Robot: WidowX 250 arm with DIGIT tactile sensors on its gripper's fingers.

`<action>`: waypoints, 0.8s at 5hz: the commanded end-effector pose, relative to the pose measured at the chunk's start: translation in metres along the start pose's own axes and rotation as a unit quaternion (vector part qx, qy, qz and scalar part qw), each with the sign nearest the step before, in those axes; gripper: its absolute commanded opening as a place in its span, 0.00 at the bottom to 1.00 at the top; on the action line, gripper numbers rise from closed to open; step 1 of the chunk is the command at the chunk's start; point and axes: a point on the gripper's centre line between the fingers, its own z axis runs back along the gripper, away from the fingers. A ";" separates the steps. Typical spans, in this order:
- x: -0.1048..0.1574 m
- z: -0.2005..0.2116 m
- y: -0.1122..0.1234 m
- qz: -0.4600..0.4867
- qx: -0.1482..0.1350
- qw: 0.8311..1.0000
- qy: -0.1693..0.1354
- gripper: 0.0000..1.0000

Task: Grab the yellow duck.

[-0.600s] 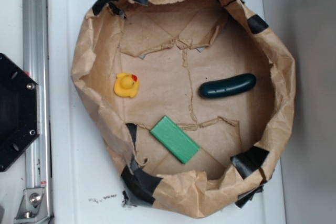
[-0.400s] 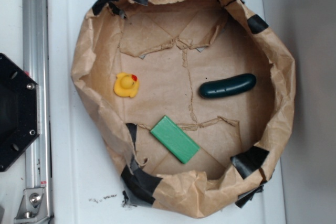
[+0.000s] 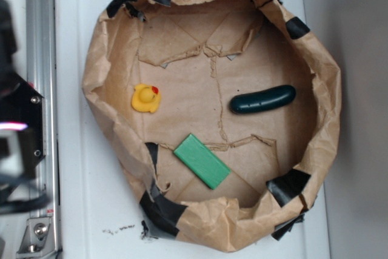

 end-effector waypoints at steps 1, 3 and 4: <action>0.046 -0.050 0.016 0.003 0.005 1.000 -0.008 1.00; 0.067 -0.125 0.037 -0.053 -0.037 0.997 0.037 1.00; 0.067 -0.166 0.031 -0.111 -0.014 0.991 0.073 1.00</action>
